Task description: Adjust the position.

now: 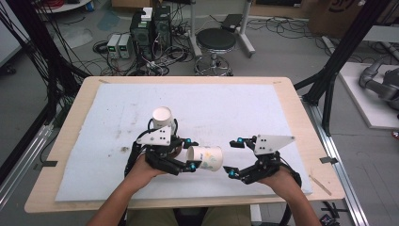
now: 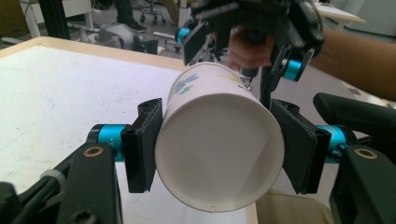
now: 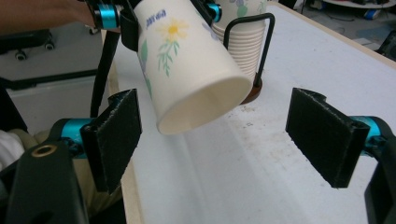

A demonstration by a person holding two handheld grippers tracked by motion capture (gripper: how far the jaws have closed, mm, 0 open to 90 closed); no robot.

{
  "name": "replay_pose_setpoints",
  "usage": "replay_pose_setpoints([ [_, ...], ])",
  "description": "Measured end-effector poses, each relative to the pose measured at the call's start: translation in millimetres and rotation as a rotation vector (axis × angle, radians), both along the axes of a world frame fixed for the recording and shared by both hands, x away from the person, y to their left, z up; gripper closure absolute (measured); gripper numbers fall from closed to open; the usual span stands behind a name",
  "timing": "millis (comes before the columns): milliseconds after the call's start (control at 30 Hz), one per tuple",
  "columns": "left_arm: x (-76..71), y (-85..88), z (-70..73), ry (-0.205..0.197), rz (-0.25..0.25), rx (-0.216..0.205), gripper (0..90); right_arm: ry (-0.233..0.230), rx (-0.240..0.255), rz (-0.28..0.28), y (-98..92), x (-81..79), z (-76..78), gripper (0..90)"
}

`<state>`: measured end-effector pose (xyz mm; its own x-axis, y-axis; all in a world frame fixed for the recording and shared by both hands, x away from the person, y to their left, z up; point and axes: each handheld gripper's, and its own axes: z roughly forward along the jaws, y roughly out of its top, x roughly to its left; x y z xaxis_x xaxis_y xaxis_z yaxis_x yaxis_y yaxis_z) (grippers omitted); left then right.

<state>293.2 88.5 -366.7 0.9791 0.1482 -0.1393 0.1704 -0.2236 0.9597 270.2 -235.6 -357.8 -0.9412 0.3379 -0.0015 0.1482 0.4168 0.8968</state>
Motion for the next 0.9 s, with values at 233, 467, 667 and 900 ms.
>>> replay_pose_setpoints([
  [233, -2.4, 1.0, -0.3, -0.012, -0.006, -0.018, 37.3, 0.034, 0.087, -0.002, -2.4, -3.7, -25.4, 18.7],
  [467, -4.4, 0.8, -0.4, -0.01, -0.022, -0.041, 37.3, 0.041, 0.115, 0.029, 1.1, -3.1, -29.7, 18.8],
  [667, -6.5, -1.3, -0.1, -0.012, -0.055, -0.051, 37.3, 0.061, 0.12, 0.069, 7.9, -2.8, -29.0, 18.8],
  [900, -7.5, 0.5, 0.6, -0.009, -0.074, -0.062, 37.3, 0.066, 0.128, 0.105, 13.2, -0.3, -28.1, 19.1],
])
